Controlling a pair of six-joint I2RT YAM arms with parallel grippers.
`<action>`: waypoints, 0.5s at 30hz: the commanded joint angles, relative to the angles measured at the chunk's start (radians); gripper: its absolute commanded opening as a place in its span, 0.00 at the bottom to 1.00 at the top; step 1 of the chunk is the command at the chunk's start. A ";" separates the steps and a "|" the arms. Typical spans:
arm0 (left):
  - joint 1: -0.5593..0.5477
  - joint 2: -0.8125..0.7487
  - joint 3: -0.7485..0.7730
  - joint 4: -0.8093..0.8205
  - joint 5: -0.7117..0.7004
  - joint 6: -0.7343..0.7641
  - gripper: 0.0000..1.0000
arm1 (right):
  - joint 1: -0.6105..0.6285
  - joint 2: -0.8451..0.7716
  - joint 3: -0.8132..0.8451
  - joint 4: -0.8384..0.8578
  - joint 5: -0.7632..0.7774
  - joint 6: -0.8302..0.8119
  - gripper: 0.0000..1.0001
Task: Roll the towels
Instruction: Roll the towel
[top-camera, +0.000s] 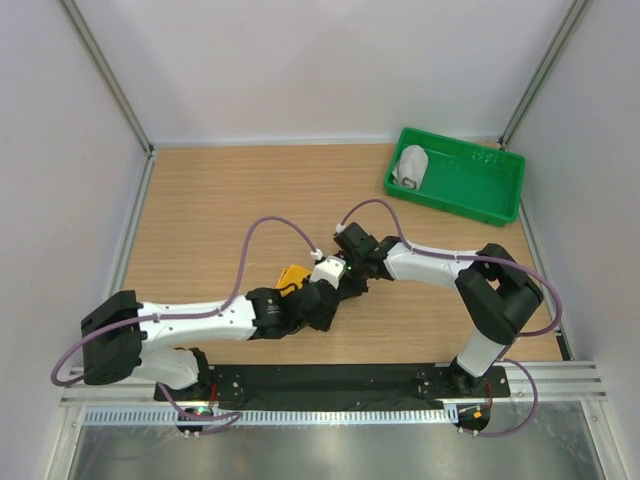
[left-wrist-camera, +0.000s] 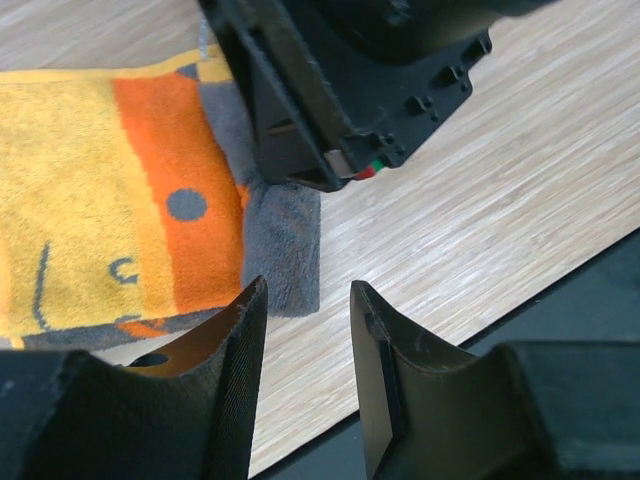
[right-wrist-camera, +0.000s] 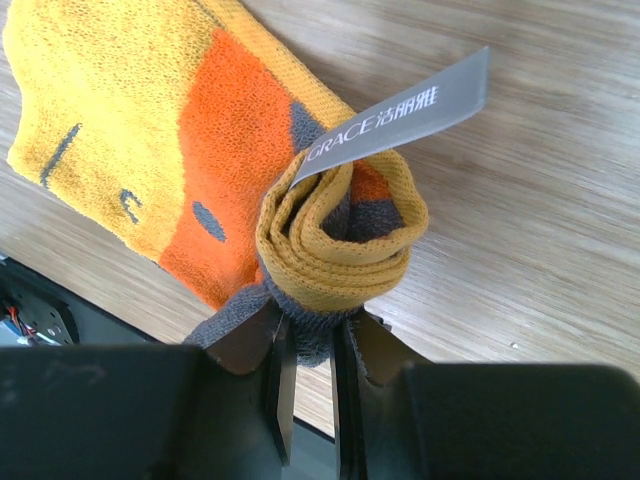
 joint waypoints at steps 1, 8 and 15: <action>-0.022 0.052 0.042 0.035 -0.069 0.027 0.40 | 0.015 0.016 0.036 -0.034 0.009 -0.015 0.20; -0.023 0.179 0.032 0.080 -0.089 0.016 0.40 | 0.019 0.017 0.036 -0.031 0.004 -0.011 0.20; -0.023 0.184 -0.042 0.153 -0.060 -0.019 0.40 | 0.020 0.020 0.045 -0.037 0.012 -0.015 0.35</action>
